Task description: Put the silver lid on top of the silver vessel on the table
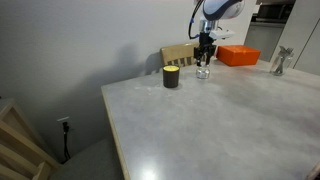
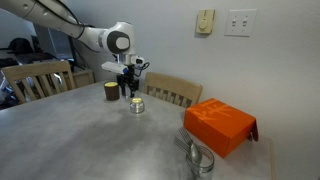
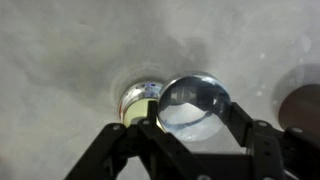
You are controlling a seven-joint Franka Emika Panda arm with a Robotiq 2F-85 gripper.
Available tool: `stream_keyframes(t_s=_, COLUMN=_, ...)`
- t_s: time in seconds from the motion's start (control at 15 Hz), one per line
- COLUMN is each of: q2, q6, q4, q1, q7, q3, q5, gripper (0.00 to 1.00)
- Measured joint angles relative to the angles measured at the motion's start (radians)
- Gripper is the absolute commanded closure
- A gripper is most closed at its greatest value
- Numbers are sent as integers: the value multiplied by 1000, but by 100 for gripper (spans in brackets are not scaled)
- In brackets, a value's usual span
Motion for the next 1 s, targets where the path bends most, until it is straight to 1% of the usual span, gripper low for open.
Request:
stream_keyframes(t_s=0.4, q2=26, q6=-3, q4=1, q1=-14, q7=17, q3=-30, q5=-2, gripper=56)
stream_keyframes(t_s=1.0, q2=29, q6=-5, q4=27, q1=-21, q7=25, q3=-36, q5=-4, gripper=56)
